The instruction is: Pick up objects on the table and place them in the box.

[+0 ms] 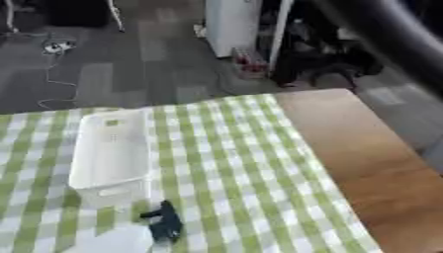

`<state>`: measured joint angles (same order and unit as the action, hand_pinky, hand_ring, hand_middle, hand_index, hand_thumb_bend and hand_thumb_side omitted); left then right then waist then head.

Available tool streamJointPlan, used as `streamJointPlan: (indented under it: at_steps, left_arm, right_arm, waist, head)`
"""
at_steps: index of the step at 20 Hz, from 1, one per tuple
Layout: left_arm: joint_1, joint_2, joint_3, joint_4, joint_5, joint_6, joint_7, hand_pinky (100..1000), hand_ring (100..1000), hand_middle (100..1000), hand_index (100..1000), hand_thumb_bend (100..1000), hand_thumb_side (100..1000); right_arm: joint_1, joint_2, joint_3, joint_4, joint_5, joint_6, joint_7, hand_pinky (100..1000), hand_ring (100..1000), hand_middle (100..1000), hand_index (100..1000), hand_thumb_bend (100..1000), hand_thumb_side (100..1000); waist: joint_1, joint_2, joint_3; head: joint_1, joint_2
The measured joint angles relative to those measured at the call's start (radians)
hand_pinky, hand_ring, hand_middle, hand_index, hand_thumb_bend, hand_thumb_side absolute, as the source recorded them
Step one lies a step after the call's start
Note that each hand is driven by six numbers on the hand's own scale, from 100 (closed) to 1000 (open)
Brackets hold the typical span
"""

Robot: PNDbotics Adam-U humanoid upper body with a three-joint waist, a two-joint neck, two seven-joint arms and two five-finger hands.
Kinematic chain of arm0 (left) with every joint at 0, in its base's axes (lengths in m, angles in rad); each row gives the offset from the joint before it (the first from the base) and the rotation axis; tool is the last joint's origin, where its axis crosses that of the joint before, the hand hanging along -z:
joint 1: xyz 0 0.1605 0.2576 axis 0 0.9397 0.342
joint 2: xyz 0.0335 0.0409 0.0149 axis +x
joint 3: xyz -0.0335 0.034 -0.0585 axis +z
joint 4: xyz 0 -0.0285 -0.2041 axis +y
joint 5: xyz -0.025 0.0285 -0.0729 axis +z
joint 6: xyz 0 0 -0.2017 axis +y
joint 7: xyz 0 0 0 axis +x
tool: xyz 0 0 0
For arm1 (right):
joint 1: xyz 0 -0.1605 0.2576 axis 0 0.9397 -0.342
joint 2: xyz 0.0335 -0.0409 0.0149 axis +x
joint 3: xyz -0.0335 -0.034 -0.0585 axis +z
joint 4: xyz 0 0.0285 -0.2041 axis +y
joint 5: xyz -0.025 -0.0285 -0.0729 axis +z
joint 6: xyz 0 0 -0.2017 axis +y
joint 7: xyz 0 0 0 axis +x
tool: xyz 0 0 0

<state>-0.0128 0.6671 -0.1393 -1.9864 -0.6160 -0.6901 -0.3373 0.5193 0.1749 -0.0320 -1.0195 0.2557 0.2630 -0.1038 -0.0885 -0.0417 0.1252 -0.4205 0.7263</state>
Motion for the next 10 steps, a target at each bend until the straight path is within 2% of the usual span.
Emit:
streamJointPlan:
  at_steps: [4, 10]
  left_arm:
    - [-0.013, 0.000, -0.004, 0.000, -0.027, 0.009, -0.060, 689, 643, 724, 843, 118, 1000]
    - [-0.024, 0.000, -0.011, 0.000, -0.052, 0.066, -0.138, 699, 674, 745, 862, 127, 1000]
  right_arm:
    - [0.001, -0.001, 0.000, 0.000, 0.000, 0.001, 0.001, 613, 612, 541, 649, 100, 941]
    - [0.001, -0.001, 0.000, 0.000, 0.000, 0.003, 0.006, 613, 612, 541, 649, 100, 940]
  waist:
    - [0.001, -0.001, -0.002]
    - [0.002, 0.000, -0.007]
  head:
    - [0.017, 0.033]
    - [0.026, 0.044]
